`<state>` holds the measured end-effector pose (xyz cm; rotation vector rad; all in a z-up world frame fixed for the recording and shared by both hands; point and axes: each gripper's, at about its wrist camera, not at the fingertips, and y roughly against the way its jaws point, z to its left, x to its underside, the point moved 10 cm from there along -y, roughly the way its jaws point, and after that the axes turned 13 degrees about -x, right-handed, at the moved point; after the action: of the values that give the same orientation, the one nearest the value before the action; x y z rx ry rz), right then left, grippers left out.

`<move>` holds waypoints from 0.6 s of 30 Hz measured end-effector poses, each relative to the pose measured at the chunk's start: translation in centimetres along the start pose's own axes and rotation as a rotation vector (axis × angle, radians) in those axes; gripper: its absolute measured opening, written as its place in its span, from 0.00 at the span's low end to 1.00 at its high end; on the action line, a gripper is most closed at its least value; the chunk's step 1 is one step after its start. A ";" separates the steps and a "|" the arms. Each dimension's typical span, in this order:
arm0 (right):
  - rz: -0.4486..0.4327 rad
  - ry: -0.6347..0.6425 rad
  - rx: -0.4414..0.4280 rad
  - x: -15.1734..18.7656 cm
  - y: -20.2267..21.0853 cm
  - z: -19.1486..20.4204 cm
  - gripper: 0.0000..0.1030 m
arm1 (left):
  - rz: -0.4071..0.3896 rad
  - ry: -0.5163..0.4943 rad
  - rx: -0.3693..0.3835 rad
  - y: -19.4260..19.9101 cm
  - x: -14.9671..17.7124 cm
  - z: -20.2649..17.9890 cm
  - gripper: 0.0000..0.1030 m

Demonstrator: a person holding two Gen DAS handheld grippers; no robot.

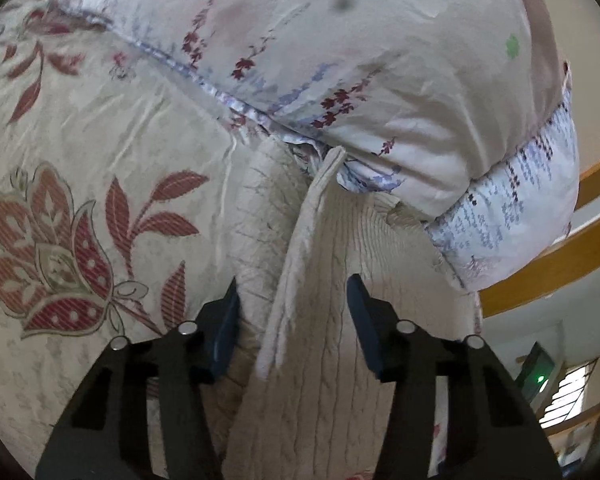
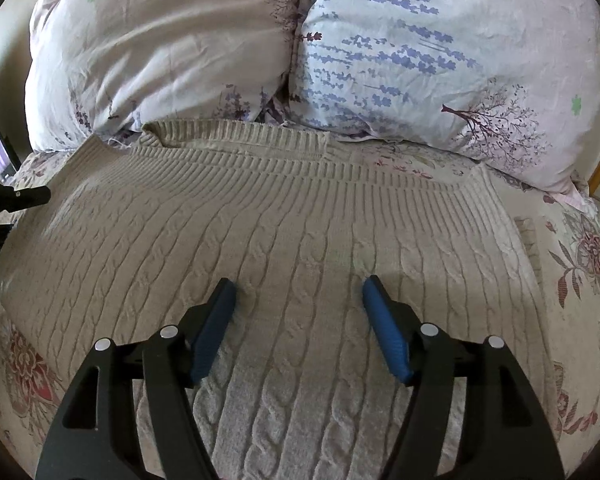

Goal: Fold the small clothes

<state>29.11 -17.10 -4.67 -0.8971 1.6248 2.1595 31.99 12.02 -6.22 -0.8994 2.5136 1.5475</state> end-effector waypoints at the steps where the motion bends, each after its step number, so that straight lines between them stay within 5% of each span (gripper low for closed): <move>1: 0.000 0.000 -0.001 0.0 0.0 0.0 0.67 | 0.001 0.006 0.001 0.0 0.0 0.1 0.46; 5: -0.002 0.001 0.000 0.0 0.0 0.0 0.67 | 0.002 0.033 0.008 0.1 0.0 0.3 0.45; 9: -0.004 0.001 0.002 0.1 0.0 0.0 0.67 | 0.038 0.034 0.033 -0.3 0.7 -0.4 0.23; 18: -0.011 0.005 0.001 0.1 0.1 -0.2 0.67 | -0.062 -0.041 0.163 3.6 -0.1 -6.7 0.17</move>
<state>29.05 -17.36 -4.67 -0.9096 1.6185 2.1507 31.92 7.69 0.00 -0.9037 2.5128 1.3082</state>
